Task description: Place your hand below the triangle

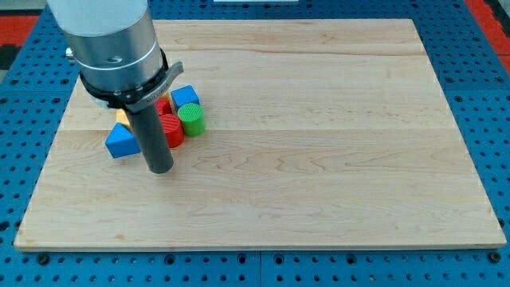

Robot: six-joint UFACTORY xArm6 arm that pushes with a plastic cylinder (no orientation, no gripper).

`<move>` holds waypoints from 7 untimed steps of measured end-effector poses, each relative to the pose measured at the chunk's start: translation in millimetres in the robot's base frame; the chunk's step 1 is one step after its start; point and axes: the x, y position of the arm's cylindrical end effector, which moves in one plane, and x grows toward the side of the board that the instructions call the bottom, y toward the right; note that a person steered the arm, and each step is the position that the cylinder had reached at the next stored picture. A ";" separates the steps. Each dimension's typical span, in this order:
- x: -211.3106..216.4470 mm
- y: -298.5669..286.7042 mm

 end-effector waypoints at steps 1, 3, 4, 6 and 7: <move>0.1 0.0; 0.1 -3.4; 2.7 -6.5; 11.2 -30.5; 11.3 -69.4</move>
